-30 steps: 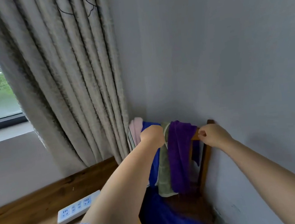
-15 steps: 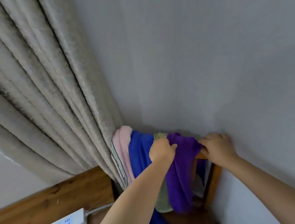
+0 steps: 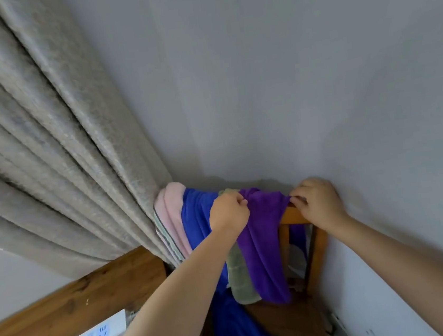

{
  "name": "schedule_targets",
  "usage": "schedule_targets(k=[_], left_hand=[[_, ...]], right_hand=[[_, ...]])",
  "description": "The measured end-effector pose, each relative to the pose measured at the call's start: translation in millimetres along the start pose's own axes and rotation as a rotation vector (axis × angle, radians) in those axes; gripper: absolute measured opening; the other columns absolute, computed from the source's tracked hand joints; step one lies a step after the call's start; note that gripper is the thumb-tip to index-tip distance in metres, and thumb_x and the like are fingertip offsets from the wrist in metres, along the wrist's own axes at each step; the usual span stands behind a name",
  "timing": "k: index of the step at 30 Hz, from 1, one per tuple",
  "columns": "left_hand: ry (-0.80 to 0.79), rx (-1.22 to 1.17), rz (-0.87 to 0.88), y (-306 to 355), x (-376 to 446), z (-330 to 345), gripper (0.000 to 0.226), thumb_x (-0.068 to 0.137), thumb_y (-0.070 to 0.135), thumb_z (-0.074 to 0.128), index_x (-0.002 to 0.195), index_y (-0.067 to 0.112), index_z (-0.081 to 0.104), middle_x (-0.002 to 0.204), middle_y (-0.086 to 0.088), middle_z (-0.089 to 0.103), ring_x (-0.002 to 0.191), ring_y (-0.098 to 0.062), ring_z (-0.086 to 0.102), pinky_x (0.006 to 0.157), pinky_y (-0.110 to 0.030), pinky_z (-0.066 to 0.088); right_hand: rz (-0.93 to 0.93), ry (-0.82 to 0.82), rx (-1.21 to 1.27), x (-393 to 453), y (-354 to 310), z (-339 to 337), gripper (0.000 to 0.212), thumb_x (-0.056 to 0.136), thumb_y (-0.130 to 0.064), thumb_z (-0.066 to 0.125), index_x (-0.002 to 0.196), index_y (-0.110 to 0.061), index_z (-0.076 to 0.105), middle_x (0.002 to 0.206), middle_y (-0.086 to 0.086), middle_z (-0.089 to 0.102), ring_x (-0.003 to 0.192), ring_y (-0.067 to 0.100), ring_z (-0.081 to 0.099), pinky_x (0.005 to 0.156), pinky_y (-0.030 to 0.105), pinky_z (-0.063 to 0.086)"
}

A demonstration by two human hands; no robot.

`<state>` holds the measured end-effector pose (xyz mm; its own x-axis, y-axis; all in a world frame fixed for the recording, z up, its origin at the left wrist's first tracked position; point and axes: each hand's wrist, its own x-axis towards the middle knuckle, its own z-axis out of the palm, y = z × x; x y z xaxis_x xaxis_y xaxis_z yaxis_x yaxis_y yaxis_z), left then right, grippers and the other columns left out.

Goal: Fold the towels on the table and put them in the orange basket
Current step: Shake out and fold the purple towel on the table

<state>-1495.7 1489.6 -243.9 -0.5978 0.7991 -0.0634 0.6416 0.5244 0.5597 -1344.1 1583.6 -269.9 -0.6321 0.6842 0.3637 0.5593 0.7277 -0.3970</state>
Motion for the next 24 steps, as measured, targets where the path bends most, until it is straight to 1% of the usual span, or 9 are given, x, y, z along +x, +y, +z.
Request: schedule_targets(k=[4, 8, 10, 12, 15, 18, 20, 21, 24], left_hand=[[0.058, -0.154, 0.011, -1.0, -4.3, -13.3, 0.018, 0.091, 0.015, 0.051, 0.088, 0.006, 0.066, 0.070, 0.005, 0.057, 0.070, -0.012, 0.052, 0.068, -0.023, 0.040], [0.152, -0.313, 0.067, 2.3, -15.6, -38.7, 0.015, 0.090, 0.012, 0.054, 0.084, 0.002, 0.065, 0.056, 0.012, 0.049, 0.053, -0.001, 0.044, 0.050, -0.017, 0.032], [0.205, -0.347, 0.092, 7.6, -22.7, -52.5, 0.015, 0.089, 0.010, 0.055, 0.082, 0.001, 0.066, 0.053, 0.011, 0.048, 0.052, -0.004, 0.044, 0.047, -0.012, 0.033], [0.259, -0.367, 0.111, 8.3, -38.5, -69.5, 0.014, 0.088, 0.010, 0.055, 0.080, 0.003, 0.065, 0.054, 0.009, 0.049, 0.059, -0.012, 0.048, 0.049, -0.014, 0.033], [0.318, -0.442, 0.078, 3.6, -67.4, -97.1, 0.014, 0.090, 0.010, 0.053, 0.086, 0.002, 0.064, 0.059, 0.006, 0.049, 0.070, -0.016, 0.051, 0.059, -0.018, 0.037], [0.378, -0.489, 0.043, -24.1, -107.5, -123.3, 0.021, 0.090, 0.010, 0.052, 0.069, 0.012, 0.056, 0.057, 0.006, 0.047, 0.057, -0.012, 0.045, 0.050, -0.014, 0.036], [0.425, -0.551, 0.011, -54.2, -146.2, -142.7, 0.032, 0.089, 0.007, 0.052, 0.059, 0.018, 0.050, 0.055, 0.004, 0.047, 0.054, -0.011, 0.042, 0.051, -0.021, 0.034], [0.420, -0.579, -0.013, -58.3, -153.1, -141.1, 0.033, 0.088, 0.006, 0.053, 0.058, 0.020, 0.051, 0.056, 0.004, 0.048, 0.056, -0.012, 0.044, 0.053, -0.022, 0.035], [0.514, -0.601, -0.086, -115.1, -225.5, -171.3, 0.020, 0.087, 0.006, 0.053, 0.068, 0.010, 0.058, 0.060, 0.003, 0.051, 0.068, -0.017, 0.049, 0.064, -0.028, 0.041]], right_hand=[[0.110, 0.116, 0.122, 7.6, -9.4, -13.2, 0.009, 0.077, -0.001, 0.067, 0.082, 0.005, 0.072, 0.079, 0.025, 0.067, 0.079, 0.037, 0.061, 0.071, 0.035, 0.044], [0.091, 0.291, 0.192, 7.5, -32.4, -39.4, 0.010, 0.079, -0.001, 0.065, 0.083, 0.006, 0.071, 0.081, 0.025, 0.066, 0.082, 0.036, 0.061, 0.074, 0.034, 0.043], [0.086, 0.367, 0.229, 8.5, -44.1, -53.0, 0.009, 0.078, 0.002, 0.065, 0.083, 0.008, 0.070, 0.082, 0.025, 0.066, 0.082, 0.036, 0.062, 0.075, 0.034, 0.044], [0.064, 0.409, 0.263, 1.0, -62.9, -66.1, 0.008, 0.078, 0.004, 0.064, 0.082, 0.008, 0.069, 0.080, 0.026, 0.065, 0.080, 0.037, 0.062, 0.073, 0.034, 0.044], [0.041, 0.424, 0.299, -12.0, -97.4, -85.3, 0.011, 0.080, 0.003, 0.062, 0.086, 0.008, 0.069, 0.083, 0.027, 0.065, 0.081, 0.037, 0.060, 0.074, 0.031, 0.041], [-0.011, 0.422, 0.323, -33.0, -137.1, -93.1, 0.012, 0.081, 0.002, 0.061, 0.088, 0.008, 0.069, 0.084, 0.027, 0.065, 0.080, 0.037, 0.060, 0.068, 0.024, 0.034], [-0.064, 0.399, 0.354, -53.0, -174.0, -89.3, 0.013, 0.082, 0.001, 0.061, 0.089, 0.008, 0.069, 0.086, 0.026, 0.065, 0.081, 0.036, 0.060, 0.064, 0.021, 0.032], [-0.061, 0.390, 0.341, -58.6, -179.4, -89.7, 0.013, 0.083, 0.000, 0.060, 0.091, 0.008, 0.069, 0.087, 0.025, 0.066, 0.081, 0.035, 0.061, 0.065, 0.018, 0.032], [-0.191, 0.318, 0.381, -98.5, -254.1, -72.5, 0.012, 0.082, 0.002, 0.060, 0.089, 0.007, 0.069, 0.085, 0.024, 0.067, 0.079, 0.033, 0.061, 0.066, 0.013, 0.031]])
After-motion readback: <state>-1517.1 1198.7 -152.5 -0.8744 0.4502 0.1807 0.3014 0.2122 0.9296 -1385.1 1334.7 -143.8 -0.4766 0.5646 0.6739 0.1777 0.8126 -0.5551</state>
